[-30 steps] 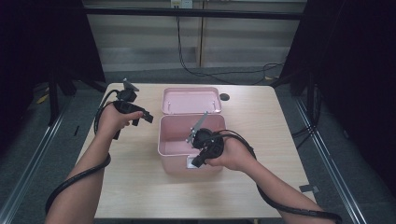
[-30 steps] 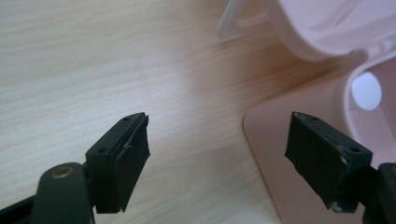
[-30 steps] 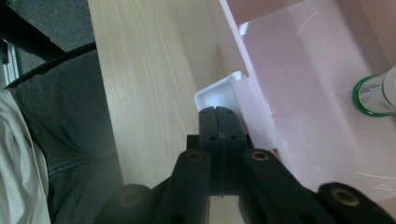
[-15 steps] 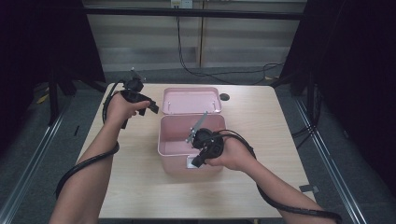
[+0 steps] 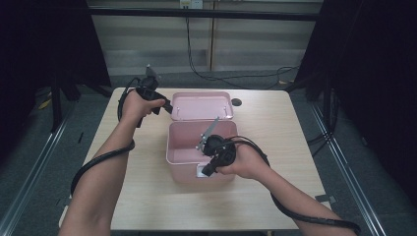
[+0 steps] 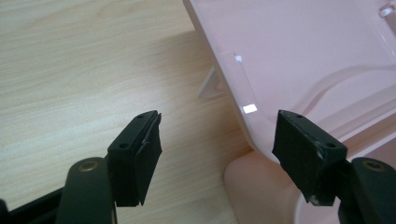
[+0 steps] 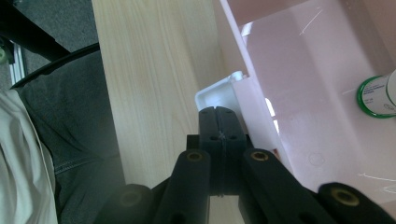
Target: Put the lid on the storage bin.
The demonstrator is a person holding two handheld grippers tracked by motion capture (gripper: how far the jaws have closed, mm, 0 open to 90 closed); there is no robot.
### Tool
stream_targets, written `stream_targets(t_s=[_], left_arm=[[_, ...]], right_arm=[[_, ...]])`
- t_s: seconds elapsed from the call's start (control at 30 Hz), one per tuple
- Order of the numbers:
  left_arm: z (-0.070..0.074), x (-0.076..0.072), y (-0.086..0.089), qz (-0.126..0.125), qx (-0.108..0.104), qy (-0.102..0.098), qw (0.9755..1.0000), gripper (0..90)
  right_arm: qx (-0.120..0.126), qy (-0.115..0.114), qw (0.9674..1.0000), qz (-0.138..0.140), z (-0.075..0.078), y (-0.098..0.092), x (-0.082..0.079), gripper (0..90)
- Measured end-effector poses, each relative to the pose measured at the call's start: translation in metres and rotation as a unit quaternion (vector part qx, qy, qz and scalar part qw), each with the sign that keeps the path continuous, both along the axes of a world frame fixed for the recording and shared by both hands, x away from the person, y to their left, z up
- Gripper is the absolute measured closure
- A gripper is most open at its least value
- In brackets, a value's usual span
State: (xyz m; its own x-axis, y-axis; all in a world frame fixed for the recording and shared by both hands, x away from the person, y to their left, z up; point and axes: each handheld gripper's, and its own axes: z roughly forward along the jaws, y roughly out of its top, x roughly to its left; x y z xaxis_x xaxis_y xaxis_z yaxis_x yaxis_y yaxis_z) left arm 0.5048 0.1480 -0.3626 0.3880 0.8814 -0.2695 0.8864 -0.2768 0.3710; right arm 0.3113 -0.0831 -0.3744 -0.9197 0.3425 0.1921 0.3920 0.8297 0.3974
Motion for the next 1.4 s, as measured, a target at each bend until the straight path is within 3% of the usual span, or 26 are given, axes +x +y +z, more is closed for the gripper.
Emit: stream_targets(t_s=[0.7,1.2,1.4], left_arm=[[0.004,0.023,-0.023,0.007,-0.001,0.003,1.0,39.6],[-0.007,0.041,-0.038,0.021,-0.009,0.012,0.9997,48.5],[-0.01,0.046,-0.038,0.028,-0.001,0.008,0.9996,52.6]], right_arm=[[-0.001,0.008,1.0,0.004,0.0,0.001,0.003,90.0],[0.004,0.01,0.9999,0.006,0.0,0.0,0.005,90.0],[0.005,0.012,0.9999,0.005,0.0,0.001,0.005,90.0]])
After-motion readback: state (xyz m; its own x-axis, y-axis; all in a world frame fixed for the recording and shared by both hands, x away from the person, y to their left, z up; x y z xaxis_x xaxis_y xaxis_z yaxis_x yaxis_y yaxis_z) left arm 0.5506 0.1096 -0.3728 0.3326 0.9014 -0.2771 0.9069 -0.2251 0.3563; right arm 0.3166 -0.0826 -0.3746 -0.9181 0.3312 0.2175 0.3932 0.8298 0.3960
